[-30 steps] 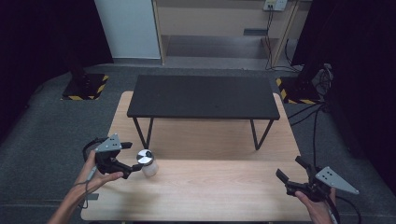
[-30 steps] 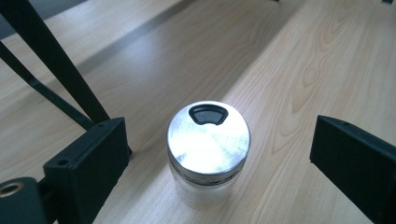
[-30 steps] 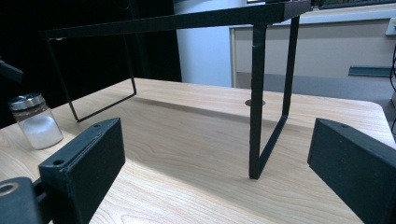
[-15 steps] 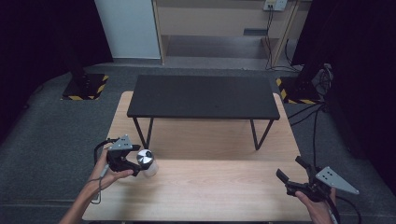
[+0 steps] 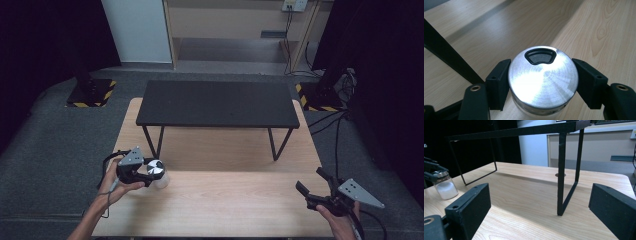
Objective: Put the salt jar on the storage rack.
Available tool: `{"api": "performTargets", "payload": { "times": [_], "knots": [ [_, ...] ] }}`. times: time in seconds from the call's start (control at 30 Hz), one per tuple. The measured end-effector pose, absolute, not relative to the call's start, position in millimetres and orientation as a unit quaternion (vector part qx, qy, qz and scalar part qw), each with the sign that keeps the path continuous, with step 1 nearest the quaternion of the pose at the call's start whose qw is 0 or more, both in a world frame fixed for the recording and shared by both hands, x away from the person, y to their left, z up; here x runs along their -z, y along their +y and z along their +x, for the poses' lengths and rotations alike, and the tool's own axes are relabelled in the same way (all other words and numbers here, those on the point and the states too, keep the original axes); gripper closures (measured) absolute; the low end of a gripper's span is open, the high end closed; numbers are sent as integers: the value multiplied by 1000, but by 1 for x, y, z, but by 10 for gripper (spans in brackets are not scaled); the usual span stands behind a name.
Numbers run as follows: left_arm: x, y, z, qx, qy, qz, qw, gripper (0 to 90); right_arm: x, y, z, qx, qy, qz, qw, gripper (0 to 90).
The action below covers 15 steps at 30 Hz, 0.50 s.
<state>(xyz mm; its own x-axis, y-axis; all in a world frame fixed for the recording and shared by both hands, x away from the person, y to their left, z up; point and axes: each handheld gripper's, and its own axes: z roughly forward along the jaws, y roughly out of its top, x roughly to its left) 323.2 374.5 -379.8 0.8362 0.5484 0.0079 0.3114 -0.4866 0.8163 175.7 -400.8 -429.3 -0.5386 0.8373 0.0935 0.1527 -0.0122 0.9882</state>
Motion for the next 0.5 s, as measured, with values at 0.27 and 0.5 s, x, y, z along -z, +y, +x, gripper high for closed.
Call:
{"api": "performTargets", "payload": {
  "times": [0.27,0.5],
  "knots": [
    [365,370,320,-131,248,849,448,340,429,-401,176,-598,641,386,288,39],
    [319,358,310,-138,228,843,468,340,429,-401,175,-598,642,384,288,38]
  ]
}}
